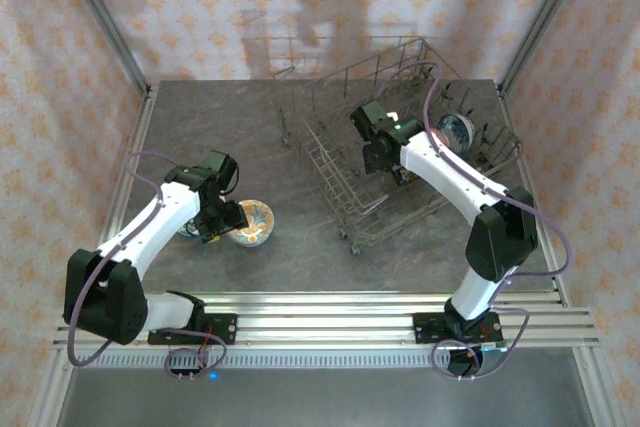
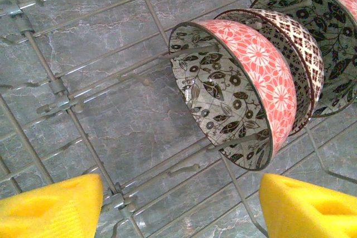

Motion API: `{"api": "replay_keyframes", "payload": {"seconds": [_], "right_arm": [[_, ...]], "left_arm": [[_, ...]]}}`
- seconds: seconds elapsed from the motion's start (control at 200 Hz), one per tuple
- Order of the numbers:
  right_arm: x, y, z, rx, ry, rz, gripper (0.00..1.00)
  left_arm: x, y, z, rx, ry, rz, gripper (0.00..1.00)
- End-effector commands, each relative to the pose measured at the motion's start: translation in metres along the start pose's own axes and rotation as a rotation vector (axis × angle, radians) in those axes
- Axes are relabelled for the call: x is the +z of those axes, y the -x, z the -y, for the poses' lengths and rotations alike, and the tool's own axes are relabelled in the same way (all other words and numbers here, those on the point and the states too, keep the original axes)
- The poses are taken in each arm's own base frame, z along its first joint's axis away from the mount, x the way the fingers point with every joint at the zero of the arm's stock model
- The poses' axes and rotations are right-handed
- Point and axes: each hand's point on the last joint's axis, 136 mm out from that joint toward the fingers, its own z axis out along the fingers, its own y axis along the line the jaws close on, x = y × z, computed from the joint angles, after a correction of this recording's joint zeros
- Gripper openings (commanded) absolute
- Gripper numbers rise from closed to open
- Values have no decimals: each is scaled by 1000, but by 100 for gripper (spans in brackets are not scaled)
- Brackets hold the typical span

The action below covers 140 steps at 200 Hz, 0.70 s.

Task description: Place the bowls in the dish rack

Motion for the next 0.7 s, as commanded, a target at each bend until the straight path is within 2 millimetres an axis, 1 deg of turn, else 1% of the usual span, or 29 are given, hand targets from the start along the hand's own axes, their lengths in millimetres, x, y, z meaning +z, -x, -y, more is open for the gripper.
{"api": "replay_keyframes", "payload": {"seconds": [0.0, 0.06, 0.155, 0.27, 0.29, 0.395, 0.516, 0.696], "right_arm": [[-14, 2, 11, 26, -11, 23, 73], [-14, 2, 12, 29, -16, 23, 73], [-14, 1, 12, 31, -22, 14, 73], [-15, 1, 14, 35, -28, 12, 73], [-15, 1, 14, 35, -28, 11, 73], [-17, 2, 15, 37, -29, 14, 73], [-17, 1, 15, 36, -32, 9, 73], [-18, 0, 17, 40, -36, 8, 73]], "left_arm": [[10, 8, 0, 24, 13, 3, 59], [12, 10, 2, 32, 11, -2, 57], [14, 13, 6, 48, 4, -6, 51], [15, 15, 9, 54, 2, -14, 39], [15, 15, 9, 79, 1, -15, 37], [16, 15, 11, 94, -2, -23, 31], [16, 14, 13, 110, -11, -37, 26], [13, 13, 12, 128, -5, -43, 28]]}}
